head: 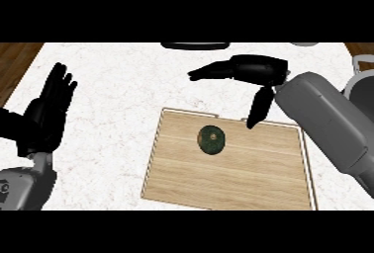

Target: Pick the squash from the tray and place it in the pot

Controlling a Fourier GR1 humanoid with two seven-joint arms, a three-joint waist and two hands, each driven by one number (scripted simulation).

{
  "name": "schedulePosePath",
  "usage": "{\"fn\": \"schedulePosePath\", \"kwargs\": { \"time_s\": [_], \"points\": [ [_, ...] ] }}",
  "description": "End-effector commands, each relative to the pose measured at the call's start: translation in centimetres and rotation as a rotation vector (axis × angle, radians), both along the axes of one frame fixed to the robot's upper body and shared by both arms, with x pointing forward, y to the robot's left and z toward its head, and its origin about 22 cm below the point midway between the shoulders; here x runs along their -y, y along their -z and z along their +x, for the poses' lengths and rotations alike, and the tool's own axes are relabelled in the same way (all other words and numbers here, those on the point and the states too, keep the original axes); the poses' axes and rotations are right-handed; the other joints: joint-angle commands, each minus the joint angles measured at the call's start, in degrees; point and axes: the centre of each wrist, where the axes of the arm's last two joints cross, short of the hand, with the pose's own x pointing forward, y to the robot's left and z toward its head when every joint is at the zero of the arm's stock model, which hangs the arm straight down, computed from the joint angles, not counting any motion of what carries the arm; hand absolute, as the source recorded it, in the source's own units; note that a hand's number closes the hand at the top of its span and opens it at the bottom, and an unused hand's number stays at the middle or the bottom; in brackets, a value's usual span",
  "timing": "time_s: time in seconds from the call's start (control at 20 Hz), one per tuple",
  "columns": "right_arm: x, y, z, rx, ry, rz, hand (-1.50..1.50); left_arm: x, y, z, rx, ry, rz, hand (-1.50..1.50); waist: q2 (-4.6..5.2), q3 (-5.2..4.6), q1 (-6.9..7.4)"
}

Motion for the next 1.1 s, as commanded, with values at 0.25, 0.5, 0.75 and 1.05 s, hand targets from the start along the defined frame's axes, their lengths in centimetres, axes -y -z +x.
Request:
{"fn": "schedulePosePath", "kwargs": {
  "time_s": [0.25,0.5,0.75,1.05],
  "points": [
    [-5.1,2.1,-2.9,0.004,-0.130,-0.296,-1.50,-0.7,0.7,-1.5,-0.011,-0.007,-0.008,0.00,-0.19,0.02,-0.97],
    [-5.9,2.9,-3.3,-0.021,-0.118,-0.296,-1.50,-0.7,-0.3,-0.8,-0.002,-0.009,-0.010,0.00,-0.05,0.03,-0.83],
    [-5.1,5.1,-4.8,-0.006,-0.104,-0.333,-1.50,-0.8,-0.9,-0.4,-0.008,-0.019,0.000,0.00,-0.09,0.04,-1.04],
    [-4.8,5.6,-4.6,0.061,-0.031,-0.381,-1.50,-0.2,-0.4,-0.3,-0.008,-0.011,0.007,0.00,-0.06,0.04,-1.08]
  ]
}}
